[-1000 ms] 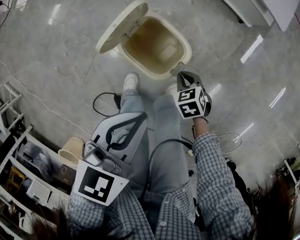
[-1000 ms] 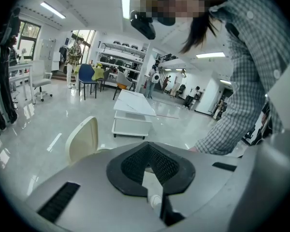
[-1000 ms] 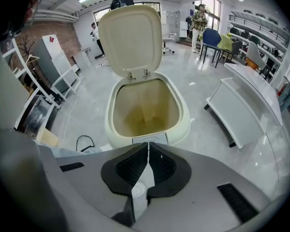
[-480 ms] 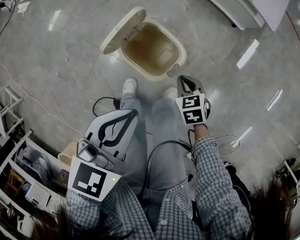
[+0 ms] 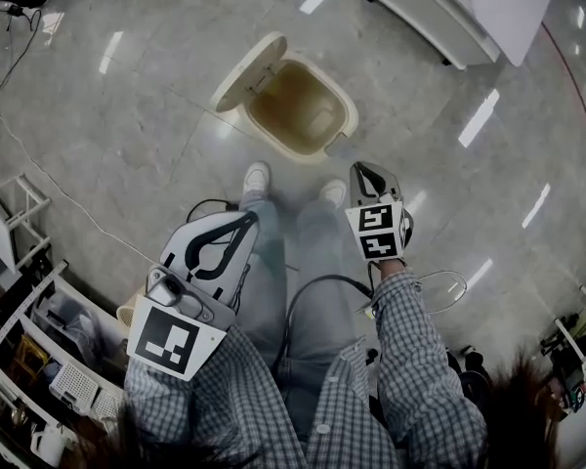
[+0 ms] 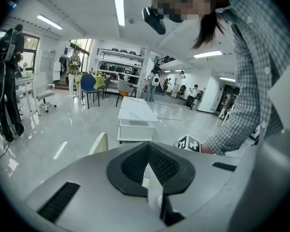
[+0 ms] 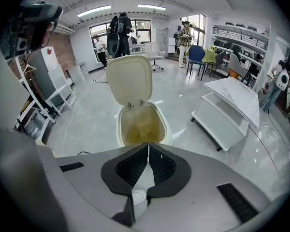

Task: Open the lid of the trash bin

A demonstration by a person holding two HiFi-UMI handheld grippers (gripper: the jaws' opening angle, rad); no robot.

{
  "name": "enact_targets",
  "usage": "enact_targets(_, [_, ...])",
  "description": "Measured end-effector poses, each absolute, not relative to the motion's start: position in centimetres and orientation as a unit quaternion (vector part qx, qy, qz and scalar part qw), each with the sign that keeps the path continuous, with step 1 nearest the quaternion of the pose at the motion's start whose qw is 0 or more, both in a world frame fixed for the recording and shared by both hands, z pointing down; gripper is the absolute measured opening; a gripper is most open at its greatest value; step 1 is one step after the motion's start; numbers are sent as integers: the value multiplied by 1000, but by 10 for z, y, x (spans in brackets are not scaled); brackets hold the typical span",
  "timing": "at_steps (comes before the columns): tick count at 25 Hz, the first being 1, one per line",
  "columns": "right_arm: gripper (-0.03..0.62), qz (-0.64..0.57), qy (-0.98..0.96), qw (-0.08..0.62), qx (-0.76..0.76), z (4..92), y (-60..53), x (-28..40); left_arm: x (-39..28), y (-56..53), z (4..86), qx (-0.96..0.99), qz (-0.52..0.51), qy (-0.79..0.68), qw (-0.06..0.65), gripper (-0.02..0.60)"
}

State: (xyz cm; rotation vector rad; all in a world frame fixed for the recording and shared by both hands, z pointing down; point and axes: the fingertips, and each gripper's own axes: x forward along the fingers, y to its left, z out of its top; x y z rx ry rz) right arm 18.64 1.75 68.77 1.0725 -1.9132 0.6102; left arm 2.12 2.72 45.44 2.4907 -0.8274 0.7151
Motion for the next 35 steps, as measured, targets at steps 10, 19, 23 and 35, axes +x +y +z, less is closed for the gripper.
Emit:
enact_targets(10, [25,214,-772,389,455,614,17,184,14,10,406,898,232,-317,197,5])
enact_targets(19, [25,214,-769,341,496,546,25,194,17,12,366,908,214,-315,174,5])
enact_targets(23, [25,210,-768,310,519,509,21,204,22,14,350,911,209,-310,175,5])
enact_targets(35, [25,112,-792,258,543,396,15,187,20,7,307,928,170,-302,134,5])
